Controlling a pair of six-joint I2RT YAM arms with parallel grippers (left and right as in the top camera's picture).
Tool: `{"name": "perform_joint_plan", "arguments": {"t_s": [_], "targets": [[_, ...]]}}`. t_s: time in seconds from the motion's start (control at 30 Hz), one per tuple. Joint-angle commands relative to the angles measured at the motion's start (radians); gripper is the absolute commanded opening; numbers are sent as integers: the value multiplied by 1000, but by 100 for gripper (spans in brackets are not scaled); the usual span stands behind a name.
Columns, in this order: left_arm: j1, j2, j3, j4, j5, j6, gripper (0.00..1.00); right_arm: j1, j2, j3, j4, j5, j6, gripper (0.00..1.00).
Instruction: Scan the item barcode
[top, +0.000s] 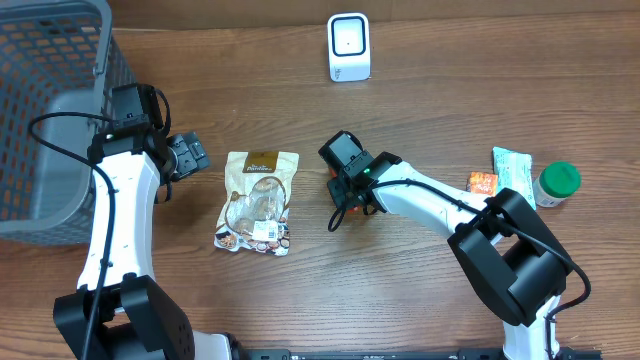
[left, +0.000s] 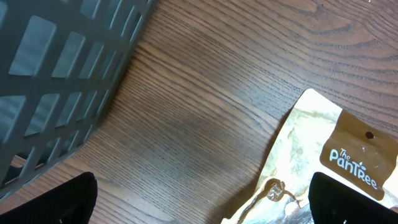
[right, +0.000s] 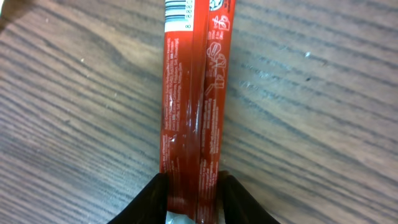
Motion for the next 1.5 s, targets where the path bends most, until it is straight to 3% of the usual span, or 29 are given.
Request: {"name": "perform_joint_plan", "arguments": {"t_s": [0.0, 0.37, 1.47], "targets": [[-2, -8, 6, -2, -13, 11, 100, -7, 2, 13, -7, -55, -8, 31], [-2, -8, 6, -2, -13, 11, 100, -22, -85, 50, -77, -82, -9, 38], [-2, -8, 6, -2, -13, 11, 100, -20, -10, -4, -59, -33, 11, 33]]}}
